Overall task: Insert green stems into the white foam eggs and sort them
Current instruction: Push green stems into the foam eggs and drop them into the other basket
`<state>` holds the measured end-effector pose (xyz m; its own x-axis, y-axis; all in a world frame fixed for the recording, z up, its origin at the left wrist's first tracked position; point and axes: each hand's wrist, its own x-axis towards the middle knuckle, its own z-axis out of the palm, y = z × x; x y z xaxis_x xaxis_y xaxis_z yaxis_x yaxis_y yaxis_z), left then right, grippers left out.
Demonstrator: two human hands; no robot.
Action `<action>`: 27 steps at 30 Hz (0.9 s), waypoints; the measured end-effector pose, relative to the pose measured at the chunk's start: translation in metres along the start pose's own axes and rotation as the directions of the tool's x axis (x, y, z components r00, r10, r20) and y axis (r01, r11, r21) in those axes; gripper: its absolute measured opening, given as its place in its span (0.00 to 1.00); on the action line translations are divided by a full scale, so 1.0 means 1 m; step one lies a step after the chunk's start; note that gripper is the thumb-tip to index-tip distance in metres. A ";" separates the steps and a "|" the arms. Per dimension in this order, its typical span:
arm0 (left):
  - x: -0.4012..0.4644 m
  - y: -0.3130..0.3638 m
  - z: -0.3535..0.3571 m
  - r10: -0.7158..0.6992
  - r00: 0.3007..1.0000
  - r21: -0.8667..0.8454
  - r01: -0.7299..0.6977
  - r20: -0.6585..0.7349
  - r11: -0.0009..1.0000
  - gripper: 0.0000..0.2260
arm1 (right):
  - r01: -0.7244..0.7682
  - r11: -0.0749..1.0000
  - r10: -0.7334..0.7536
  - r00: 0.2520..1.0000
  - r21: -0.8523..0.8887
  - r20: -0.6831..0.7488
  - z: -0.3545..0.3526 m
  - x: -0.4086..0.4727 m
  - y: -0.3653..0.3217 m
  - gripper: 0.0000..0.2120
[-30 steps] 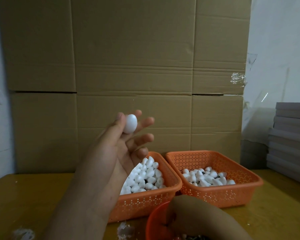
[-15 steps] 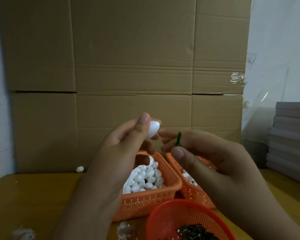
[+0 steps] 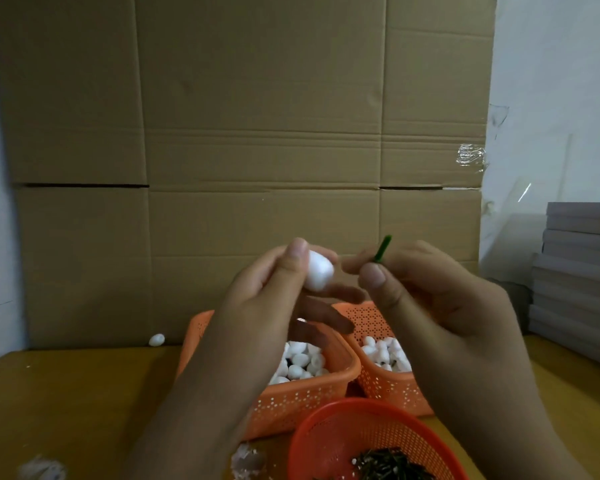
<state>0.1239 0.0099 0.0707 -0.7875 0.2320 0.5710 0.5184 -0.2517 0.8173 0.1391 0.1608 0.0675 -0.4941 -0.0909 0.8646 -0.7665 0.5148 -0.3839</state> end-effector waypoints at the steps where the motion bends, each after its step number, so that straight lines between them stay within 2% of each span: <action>1: 0.001 0.000 -0.001 -0.007 1.000 -0.032 0.006 -0.023 0.999 0.17 | -0.010 1.000 0.009 0.999 -0.006 -0.032 -0.002 -0.003 0.003 0.08; 4: 0.003 0.002 -0.009 0.001 0.997 -0.048 -0.005 -0.081 0.999 0.18 | -0.143 0.989 0.142 0.989 0.025 0.036 -0.002 -0.004 -0.002 0.13; 8: 0.003 0.002 -0.011 -0.003 0.998 -0.068 -0.001 -0.061 0.998 0.16 | -0.197 0.980 0.194 0.969 0.006 0.155 -0.006 -0.004 -0.010 0.16; 11: 0.003 0.000 -0.008 0.039 0.999 0.032 -0.039 0.000 0.999 0.11 | -0.218 0.975 0.223 0.949 -0.046 0.223 -0.006 -0.005 -0.012 0.15; 13: 0.004 0.000 -0.006 0.048 0.998 0.096 -0.051 0.035 0.994 0.12 | -0.244 0.968 0.252 0.937 -0.063 0.244 -0.007 -0.004 -0.011 0.14; 19: -0.001 0.004 -0.004 0.019 1.000 0.263 -0.019 0.001 0.965 0.10 | -0.220 0.970 0.237 0.948 -0.102 0.210 -0.008 -0.006 -0.011 0.19; 23: 0.000 0.000 -0.001 0.064 0.998 0.329 -0.063 0.007 0.942 0.04 | -0.176 0.967 0.216 0.950 -0.185 0.225 -0.008 -0.007 -0.011 0.18; 27: -0.001 -0.002 0.000 0.085 0.995 0.381 -0.100 0.056 0.919 0.07 | -0.124 0.959 0.188 0.951 -0.256 0.244 -0.008 -0.009 -0.011 0.18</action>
<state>0.1233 0.0101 0.0686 -0.7208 0.2619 0.6418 0.6821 0.1030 0.7240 0.1551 0.1623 0.0669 -0.7145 -0.1981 0.6711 -0.5686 0.7232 -0.3919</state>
